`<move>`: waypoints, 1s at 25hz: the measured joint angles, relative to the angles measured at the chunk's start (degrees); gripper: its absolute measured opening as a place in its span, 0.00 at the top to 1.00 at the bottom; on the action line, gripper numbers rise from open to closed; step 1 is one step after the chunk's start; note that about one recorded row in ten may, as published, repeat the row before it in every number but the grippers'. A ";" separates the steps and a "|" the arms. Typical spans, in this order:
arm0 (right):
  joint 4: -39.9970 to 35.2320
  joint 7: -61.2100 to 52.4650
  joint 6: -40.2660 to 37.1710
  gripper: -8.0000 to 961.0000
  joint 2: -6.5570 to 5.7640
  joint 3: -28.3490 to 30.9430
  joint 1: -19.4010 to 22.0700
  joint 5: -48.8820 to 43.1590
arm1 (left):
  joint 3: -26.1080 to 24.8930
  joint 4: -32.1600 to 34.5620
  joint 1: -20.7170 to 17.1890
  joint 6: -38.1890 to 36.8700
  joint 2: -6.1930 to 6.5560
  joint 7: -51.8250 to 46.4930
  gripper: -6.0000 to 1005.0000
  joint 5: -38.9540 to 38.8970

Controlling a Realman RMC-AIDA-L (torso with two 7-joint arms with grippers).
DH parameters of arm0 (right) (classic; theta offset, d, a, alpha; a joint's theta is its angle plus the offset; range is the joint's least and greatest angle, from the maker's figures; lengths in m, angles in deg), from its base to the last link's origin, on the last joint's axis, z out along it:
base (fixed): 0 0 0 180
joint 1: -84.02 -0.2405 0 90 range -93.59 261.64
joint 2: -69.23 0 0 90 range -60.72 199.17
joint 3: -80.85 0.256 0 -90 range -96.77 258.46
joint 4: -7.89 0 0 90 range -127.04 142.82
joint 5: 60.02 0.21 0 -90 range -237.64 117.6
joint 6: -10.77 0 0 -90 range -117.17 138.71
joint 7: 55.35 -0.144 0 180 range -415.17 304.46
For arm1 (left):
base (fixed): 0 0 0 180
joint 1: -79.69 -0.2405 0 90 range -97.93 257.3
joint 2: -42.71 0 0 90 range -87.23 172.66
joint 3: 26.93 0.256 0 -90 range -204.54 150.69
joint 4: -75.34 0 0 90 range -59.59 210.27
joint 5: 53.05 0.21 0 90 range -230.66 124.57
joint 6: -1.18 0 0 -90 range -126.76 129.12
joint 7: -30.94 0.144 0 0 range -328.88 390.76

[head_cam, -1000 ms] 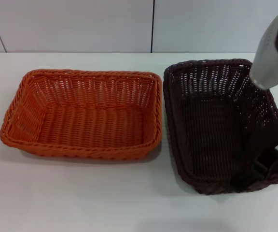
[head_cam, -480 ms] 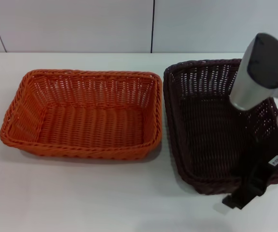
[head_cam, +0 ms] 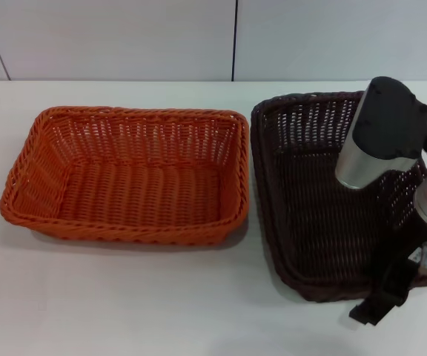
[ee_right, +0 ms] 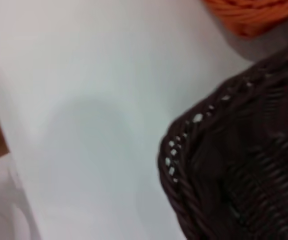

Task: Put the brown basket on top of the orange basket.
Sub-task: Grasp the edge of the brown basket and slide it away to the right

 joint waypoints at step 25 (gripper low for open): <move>-9.46 0.12 3.65 0.68 0.08 -2.73 1.42 -4.20 | -0.07 0.28 0.22 -0.14 0.08 0.01 0.19 0.00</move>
